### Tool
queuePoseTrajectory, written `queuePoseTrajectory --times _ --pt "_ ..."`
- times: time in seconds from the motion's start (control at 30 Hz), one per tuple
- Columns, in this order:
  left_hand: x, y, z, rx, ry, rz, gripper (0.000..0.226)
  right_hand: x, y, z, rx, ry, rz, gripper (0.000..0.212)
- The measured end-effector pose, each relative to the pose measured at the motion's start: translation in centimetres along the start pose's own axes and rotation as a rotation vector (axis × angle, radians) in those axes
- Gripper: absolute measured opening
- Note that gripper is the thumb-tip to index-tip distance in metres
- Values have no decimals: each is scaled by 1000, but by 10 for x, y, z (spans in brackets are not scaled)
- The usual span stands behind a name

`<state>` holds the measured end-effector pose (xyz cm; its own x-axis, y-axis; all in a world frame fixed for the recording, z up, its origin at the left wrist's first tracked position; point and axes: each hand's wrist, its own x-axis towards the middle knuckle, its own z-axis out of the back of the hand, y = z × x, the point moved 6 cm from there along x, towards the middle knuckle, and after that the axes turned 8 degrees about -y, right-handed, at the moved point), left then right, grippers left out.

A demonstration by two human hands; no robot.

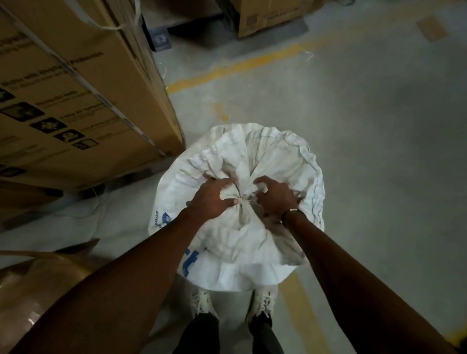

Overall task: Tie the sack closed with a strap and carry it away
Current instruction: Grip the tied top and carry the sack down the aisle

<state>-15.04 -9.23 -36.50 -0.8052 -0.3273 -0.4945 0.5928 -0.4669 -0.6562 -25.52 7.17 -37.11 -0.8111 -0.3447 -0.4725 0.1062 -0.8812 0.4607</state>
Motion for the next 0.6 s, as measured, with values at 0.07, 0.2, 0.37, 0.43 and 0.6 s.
queuePoseTrajectory --times 0.07,0.2,0.37,0.43,0.6 --pt "6 14 -10 59 -17 36 84 10 -5 -5 -25 13 40 38" --pt "20 31 -25 126 -14 128 108 25 -19 -21 -16 7 63 47" --pt "32 50 -45 165 11 167 115 34 -42 -41 36 -11 -10 59" --pt "35 56 -51 161 17 136 121 36 -51 -48 48 1 -40 64" --pt "42 63 -56 151 21 49 137 34 -67 -66 180 94 -112 81"
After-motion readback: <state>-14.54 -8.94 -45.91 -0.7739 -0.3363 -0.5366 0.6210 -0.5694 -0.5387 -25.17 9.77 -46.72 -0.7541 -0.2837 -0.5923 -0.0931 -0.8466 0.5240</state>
